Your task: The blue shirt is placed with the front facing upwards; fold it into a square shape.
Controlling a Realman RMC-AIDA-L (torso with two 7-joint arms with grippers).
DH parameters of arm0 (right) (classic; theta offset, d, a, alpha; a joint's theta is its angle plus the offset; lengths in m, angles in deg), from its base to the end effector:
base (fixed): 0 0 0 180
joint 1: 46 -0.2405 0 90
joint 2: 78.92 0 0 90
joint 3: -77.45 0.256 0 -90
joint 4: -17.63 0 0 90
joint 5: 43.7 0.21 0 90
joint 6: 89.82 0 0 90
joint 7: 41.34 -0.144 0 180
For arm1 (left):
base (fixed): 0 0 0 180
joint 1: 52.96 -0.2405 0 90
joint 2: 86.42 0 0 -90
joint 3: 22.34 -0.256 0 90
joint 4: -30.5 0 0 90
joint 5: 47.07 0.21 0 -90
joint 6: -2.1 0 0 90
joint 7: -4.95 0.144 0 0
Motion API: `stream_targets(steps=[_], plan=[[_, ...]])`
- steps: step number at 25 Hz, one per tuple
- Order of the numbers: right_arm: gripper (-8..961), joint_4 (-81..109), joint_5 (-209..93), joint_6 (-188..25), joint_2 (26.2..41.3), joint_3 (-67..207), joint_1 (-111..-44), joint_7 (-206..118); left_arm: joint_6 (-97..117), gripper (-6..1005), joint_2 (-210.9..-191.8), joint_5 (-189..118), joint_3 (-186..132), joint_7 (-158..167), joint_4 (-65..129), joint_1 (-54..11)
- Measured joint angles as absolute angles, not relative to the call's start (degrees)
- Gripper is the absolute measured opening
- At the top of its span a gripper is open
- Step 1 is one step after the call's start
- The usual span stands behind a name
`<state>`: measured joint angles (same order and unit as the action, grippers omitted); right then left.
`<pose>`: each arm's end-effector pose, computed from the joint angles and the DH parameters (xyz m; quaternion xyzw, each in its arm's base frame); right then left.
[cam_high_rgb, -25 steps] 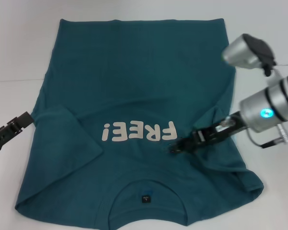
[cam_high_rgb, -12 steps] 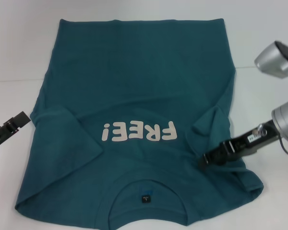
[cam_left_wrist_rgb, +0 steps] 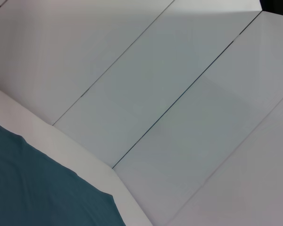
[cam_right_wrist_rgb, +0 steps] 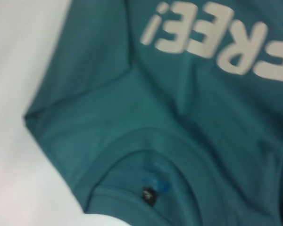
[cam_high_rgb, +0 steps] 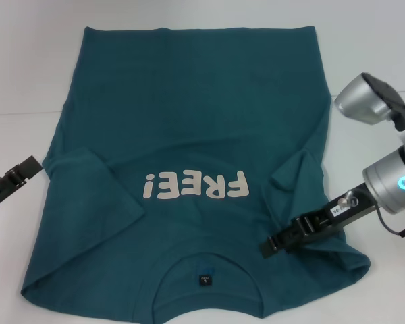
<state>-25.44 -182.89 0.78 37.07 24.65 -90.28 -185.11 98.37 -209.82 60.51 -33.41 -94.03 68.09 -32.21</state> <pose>0.2244 0.3681 -0.0043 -0.8346 0.5487 -0.0336 0.0342 -0.3165 0.2804 0.0475 -0.7176 -0.4607 -0.4747 0.2176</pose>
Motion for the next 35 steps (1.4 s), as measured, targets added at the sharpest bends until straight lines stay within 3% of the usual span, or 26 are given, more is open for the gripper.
stream_targets(steps=[7,17,28,35], plan=[[719,-25.88,-180.51,3.1,35.52,26.72,-88.89,-182.56,98.58,933,-209.81,60.51,-33.06,-94.01,68.09,-32.6],[717,-23.57,-150.44,-0.79,35.93,43.87,-77.44,-154.69,98.79,933,-209.47,60.68,-33.06,-95.14,68.52,-32.65],[712,-23.04,-155.1,2.82,31.24,43.32,-77.18,-162.33,98.4,933,-207.38,65.86,-33.65,-110.76,70.19,-32.05],[712,-23.2,-156.01,3.36,30.24,43.37,-76.63,-165.26,97.68,933,-206.27,78.18,-33.23,-126.92,76.18,-32.5]])
